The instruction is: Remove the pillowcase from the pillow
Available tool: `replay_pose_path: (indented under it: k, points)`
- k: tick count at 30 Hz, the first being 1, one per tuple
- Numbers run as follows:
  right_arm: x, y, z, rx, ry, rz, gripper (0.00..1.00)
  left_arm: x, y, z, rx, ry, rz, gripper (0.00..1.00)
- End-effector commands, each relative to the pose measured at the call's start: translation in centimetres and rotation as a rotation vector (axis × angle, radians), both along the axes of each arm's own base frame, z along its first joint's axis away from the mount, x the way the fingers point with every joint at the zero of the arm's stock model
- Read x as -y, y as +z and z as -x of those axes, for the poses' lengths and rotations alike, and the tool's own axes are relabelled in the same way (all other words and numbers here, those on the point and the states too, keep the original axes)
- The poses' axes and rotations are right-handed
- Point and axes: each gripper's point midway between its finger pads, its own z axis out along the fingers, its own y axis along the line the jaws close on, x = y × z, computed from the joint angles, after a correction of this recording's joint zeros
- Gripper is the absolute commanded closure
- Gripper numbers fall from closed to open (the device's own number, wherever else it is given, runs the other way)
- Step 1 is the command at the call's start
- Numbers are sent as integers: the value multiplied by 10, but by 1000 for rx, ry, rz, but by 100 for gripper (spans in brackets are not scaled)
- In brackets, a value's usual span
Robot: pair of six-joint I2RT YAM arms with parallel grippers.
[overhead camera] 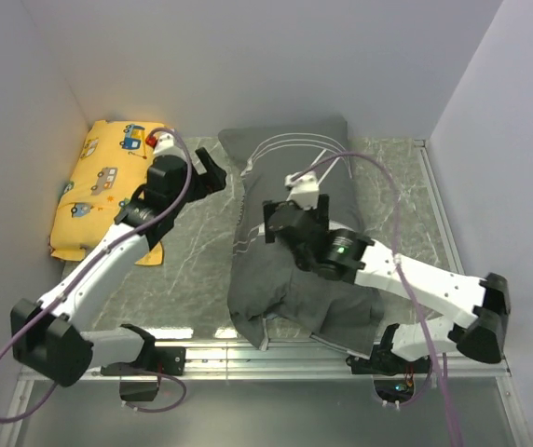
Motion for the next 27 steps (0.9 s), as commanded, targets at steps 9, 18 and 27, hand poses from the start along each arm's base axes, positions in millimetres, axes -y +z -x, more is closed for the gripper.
replay_pose_path:
  k: [9, 18, 27]
  points:
    - [-4, -100, 4, -207, -20, 241, 18, 53, -29, -90, 9, -250, 125, 1]
    - [49, -75, 1, -215, -9, -117, 100, 89, -77, -111, 4, -389, 213, 1]
    - [42, -41, 12, -193, 73, -256, 100, 115, -112, -130, -8, -450, 346, 1]
